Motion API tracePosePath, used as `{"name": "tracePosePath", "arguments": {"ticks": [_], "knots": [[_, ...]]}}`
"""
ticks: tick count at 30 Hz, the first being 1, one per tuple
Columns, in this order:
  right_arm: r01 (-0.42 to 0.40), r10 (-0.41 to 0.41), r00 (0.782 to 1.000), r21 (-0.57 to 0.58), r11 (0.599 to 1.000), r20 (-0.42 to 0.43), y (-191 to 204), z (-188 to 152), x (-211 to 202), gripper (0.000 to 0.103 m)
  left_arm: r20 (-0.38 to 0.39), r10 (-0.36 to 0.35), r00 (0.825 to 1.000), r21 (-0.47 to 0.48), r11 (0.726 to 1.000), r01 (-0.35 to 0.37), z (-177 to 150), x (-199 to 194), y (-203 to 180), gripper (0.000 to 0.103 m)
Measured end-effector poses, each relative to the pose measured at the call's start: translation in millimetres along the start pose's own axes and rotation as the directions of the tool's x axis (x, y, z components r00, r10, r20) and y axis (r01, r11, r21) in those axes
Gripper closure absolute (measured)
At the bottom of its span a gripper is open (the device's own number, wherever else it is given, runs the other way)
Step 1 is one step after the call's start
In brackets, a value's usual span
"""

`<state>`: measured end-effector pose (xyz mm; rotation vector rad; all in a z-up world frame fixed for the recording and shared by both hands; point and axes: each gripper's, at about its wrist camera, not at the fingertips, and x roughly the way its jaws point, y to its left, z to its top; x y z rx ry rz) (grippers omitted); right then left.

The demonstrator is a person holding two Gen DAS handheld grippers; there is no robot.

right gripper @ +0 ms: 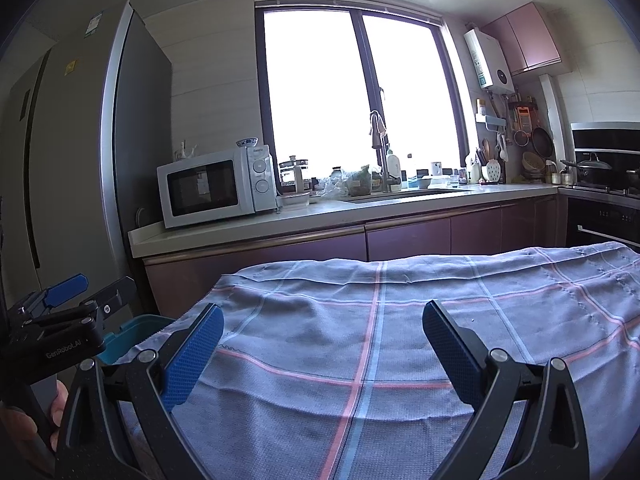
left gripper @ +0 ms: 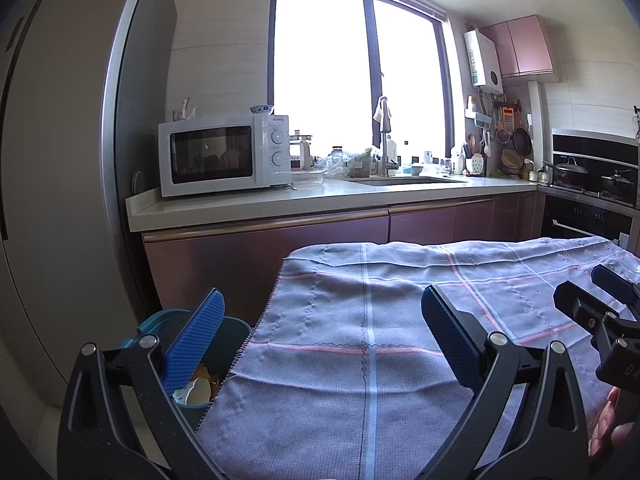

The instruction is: Collect trash

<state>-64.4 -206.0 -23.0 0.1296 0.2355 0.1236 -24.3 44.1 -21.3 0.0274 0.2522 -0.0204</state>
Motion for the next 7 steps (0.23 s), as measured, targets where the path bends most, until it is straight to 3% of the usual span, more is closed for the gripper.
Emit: {"name": "tracePosePath", "arguments": {"ticks": [4,7], "knots": [[0.022,-0.021,0.999,0.006,1.0,-0.038,-19,3,7,0.007,-0.098,-0.055,0.994,-0.002,0.998,0.055,7,27,-7,0.006],[0.049,-0.046,0.994,0.028,0.998,-0.097,-50,7,15,0.007,-0.212,-0.12,0.97,-0.029,0.993,0.116,12,63,-13,0.006]]}}
